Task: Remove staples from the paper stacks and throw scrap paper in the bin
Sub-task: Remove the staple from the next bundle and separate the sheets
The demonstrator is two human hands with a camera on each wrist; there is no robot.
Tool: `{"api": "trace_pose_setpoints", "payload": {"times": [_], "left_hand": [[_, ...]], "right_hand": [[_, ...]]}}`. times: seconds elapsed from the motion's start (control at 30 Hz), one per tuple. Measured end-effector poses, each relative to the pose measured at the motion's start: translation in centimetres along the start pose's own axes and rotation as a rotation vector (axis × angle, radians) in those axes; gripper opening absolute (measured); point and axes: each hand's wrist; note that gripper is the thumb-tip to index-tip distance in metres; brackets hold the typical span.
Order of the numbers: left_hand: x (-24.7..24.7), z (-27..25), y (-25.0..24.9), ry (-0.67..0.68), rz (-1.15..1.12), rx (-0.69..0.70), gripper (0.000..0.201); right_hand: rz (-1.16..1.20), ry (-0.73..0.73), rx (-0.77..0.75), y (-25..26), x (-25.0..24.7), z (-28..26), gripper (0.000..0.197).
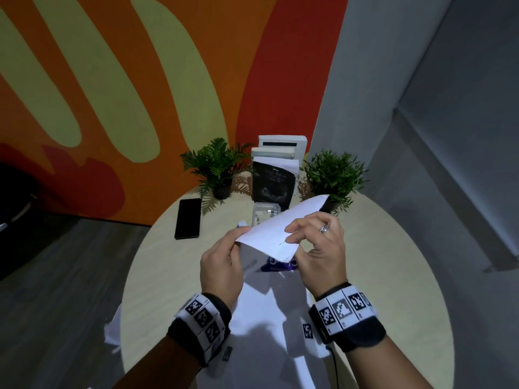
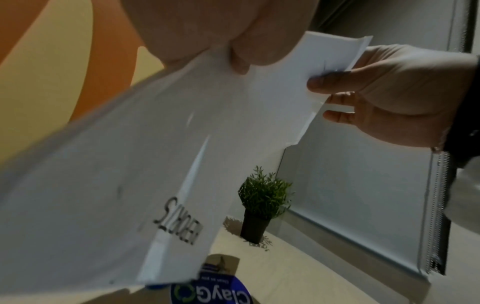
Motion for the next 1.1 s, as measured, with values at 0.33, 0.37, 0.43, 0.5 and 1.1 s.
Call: {"api": "trace_pose_setpoints", "payload": {"times": [0.33,0.37,0.43,0.5,1.1], "left_hand": [[-0.5,0.3,-0.9,0.079,0.021,-0.003,0.037],[-0.4,0.4,-0.9,0.09,0.031,0.003,0.035],[-0.2,0.6,-0.6,0.085,0.027,0.024,0.032],[0.4,0.8,0.5,0.098,-0.027,-0.034,0.025],[1.3,-3.3,6.6,0.27,-0.268,-0.548,0.023]], "right_hand": [[0.041,0.024,-0.119,0.9,-0.9,1.2,0.021],[0.038,0.015,-0.133,1.2,-1.1,1.5,0.016],[-0.028,-0.005,-0.104,1.3,-1.4,1.9,0.018],[-0.099,-0.016,0.049,0.0,-1.2,1.5,0.033],[-0.831,0.551,0.92,-14.6,-1.1,-13.8,0.034]]}}
Point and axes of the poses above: each hand's wrist, its own z-axis towards the middle knuckle, its own x-axis out of the palm, y = z × x, and after that the axes turned 5 degrees about x, right-handed
